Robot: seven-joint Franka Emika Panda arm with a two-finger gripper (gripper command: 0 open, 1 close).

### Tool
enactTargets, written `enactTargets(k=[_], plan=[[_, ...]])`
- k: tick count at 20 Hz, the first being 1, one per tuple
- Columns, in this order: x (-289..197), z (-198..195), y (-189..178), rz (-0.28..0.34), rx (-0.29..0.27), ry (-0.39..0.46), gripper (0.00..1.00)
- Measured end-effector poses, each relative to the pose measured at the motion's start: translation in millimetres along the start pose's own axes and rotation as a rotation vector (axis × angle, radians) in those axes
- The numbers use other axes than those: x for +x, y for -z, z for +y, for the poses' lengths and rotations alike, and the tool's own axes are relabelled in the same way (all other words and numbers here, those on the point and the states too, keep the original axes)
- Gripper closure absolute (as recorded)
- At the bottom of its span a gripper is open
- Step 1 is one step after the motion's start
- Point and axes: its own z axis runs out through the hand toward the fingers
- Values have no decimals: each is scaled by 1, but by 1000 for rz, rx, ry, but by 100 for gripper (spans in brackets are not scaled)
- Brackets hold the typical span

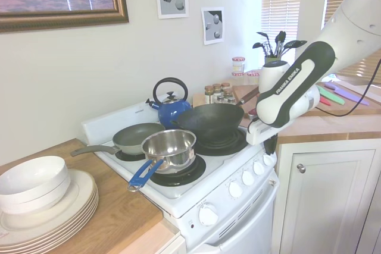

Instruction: Turn on the stove on the bottom right

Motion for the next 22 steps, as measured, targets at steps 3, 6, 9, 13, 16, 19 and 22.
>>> enactTargets(k=[3, 6, 9, 13, 16, 19, 22], plan=[[-1, -1, 0, -1, 0, 1, 100], [-8, -5, -2, -8, -2, 6, 100], [-14, -8, -4, -16, -3, 10, 100], [-14, -8, -4, -18, 2, 2, 100], [-14, -8, -4, -25, 10, -15, 100], [-14, -7, -5, -36, 18, -31, 100], [-13, -5, -8, -46, 20, -39, 100]])
